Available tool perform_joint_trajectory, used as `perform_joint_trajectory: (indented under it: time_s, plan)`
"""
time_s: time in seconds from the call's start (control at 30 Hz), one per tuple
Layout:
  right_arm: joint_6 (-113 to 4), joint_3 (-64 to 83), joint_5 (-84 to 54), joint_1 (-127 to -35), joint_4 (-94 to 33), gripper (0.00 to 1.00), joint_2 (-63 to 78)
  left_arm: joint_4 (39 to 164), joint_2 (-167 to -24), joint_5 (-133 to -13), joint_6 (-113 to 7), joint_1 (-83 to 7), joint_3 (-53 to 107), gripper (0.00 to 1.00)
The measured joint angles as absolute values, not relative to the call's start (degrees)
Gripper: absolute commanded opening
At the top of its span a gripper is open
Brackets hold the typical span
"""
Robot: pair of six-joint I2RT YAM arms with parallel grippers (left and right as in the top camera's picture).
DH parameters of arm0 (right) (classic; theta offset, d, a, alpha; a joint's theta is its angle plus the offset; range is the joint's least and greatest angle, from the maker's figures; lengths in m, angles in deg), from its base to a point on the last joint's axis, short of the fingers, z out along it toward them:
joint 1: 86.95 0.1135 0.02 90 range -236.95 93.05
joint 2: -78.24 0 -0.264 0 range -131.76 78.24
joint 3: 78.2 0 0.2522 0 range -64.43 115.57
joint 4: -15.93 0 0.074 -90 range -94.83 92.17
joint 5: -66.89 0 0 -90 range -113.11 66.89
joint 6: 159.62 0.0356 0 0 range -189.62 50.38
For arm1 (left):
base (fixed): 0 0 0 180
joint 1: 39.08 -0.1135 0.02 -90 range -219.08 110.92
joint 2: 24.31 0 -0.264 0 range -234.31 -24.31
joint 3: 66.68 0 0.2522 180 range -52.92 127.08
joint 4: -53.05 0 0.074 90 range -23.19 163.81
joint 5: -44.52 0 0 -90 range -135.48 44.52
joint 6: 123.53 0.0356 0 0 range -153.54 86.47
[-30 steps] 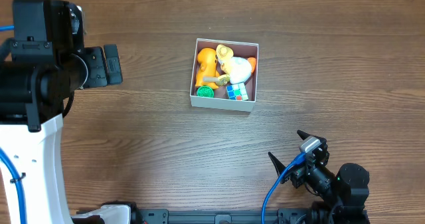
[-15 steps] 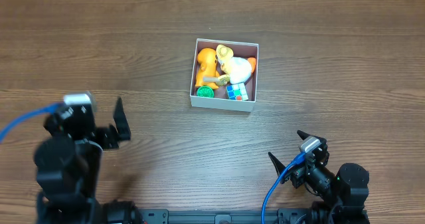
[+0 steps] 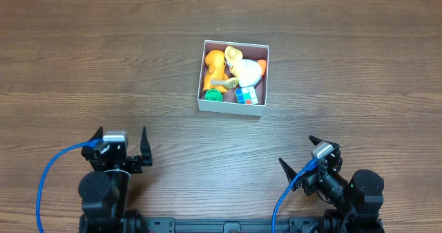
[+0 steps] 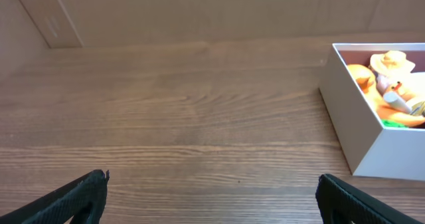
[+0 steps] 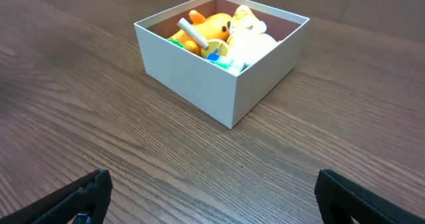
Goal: Pack container
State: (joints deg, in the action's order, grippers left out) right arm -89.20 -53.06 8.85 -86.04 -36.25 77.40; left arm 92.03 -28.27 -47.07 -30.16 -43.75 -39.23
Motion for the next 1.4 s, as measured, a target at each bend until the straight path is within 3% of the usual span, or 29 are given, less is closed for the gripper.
perform_joint_trajectory:
  time_s: [1.4]
  plan:
    - [-89.2,-53.1,8.9,-86.0,-36.2,1.00,77.4,90.7,-25.2,-47.1,-30.2,-43.7,-45.7,1.00]
